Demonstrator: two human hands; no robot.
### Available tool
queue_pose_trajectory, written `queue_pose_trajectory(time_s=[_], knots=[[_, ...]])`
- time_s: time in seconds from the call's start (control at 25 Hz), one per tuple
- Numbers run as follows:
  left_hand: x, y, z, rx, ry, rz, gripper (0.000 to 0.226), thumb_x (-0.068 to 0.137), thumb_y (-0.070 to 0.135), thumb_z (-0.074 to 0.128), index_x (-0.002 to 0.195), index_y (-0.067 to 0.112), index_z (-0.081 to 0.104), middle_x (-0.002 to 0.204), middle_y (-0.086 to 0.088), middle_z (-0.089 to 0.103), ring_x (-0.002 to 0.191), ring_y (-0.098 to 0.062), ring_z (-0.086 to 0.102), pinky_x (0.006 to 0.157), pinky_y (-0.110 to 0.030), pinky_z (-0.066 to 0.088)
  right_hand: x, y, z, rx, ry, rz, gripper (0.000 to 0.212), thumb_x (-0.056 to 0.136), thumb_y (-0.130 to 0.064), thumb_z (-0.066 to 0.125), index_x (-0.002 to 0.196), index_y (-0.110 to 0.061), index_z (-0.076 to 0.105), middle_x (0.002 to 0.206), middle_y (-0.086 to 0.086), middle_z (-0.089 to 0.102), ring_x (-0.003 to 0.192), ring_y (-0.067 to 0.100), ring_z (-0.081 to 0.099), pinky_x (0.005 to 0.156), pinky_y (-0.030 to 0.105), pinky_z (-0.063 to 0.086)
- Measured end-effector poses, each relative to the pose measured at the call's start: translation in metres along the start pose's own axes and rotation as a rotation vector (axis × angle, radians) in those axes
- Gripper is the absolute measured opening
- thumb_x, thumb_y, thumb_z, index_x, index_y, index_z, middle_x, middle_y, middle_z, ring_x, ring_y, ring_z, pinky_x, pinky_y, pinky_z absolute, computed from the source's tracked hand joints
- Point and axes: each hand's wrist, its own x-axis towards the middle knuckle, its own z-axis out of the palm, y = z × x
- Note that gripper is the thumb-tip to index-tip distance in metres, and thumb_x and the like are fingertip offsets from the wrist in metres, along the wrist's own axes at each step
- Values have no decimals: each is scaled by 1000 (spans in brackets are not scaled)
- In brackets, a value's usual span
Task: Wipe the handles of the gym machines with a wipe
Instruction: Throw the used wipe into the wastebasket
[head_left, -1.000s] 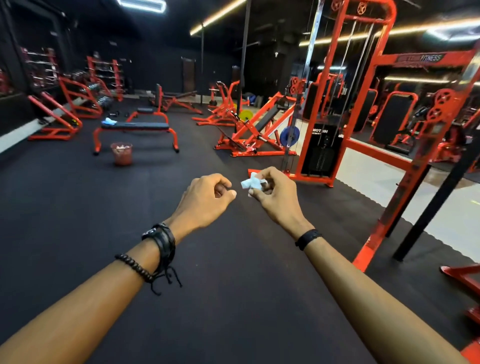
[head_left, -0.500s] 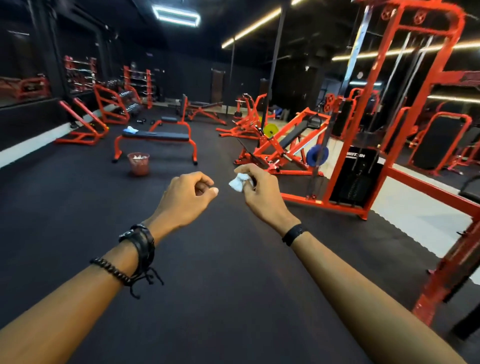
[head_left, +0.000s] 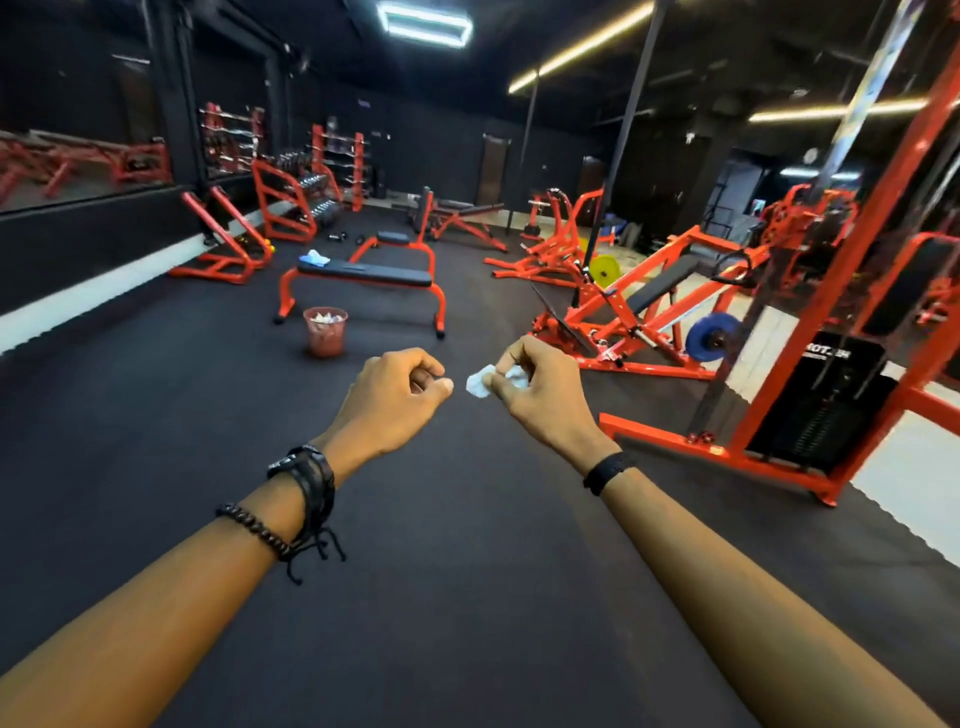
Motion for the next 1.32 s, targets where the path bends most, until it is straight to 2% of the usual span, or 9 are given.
queue_pose_trajectory(time_s=[0.12,0.24,0.36,0.6,0.72,0.88,1.0,1.16,1.32], knots=[[52,-48,3,32,-26,-52,27,73,49,59,89,30,68,79,16,69,77,-3,66,81,-39,57,45,39,58,12,-39,77,18,80,-17,76,75,-14,59,66,-11,58,62,3,52,56,16,36],[101,-101,11,54,-33,-86,24,74,47,60,87,30,69,78,16,70,76,-4,67,81,-39,57,90,78,110,110,-62,114,11,82,-6,70,88,-13,64,69,-10,60,66,-1,56,59,8,39],[169,-157,18,86,-21,-101,22,74,46,62,85,28,70,77,15,70,75,-5,67,80,-39,57,153,118,163,135,-72,101,26,82,4,59,99,-13,67,68,-9,61,71,-3,58,65,3,39],[332,-226,10,151,8,-65,6,86,31,71,88,25,71,80,13,70,79,-7,67,81,-40,57,310,180,239,178,-122,30,40,81,10,50,104,-15,70,83,-5,66,81,9,62,70,13,46],[400,-271,-8,145,80,-84,6,87,31,70,89,25,72,81,12,71,78,-7,67,79,-39,57,391,196,294,161,-174,-22,38,83,6,49,101,-20,70,94,7,65,88,16,59,77,22,47],[459,-358,-26,140,130,-183,6,85,32,71,83,26,72,78,11,71,75,-7,67,77,-40,58,455,217,388,130,-257,-55,25,83,4,56,87,-16,71,91,9,61,81,17,56,68,11,39],[515,-440,-43,151,151,-229,6,84,31,71,83,25,72,78,12,71,76,-8,67,78,-40,58,508,244,469,203,-269,-16,14,80,0,63,82,-12,69,86,7,68,74,16,62,66,22,47],[612,-525,-73,157,133,-252,6,84,29,72,83,23,72,78,10,71,76,-9,67,79,-41,58,603,270,557,231,-277,61,18,87,4,57,80,-12,62,75,7,69,58,4,59,57,23,48],[720,-584,-108,176,88,-249,7,86,31,70,82,25,71,80,10,70,77,-11,67,79,-42,58,701,289,631,236,-247,74,20,86,4,51,82,-14,60,79,7,70,70,22,68,59,43,57]])
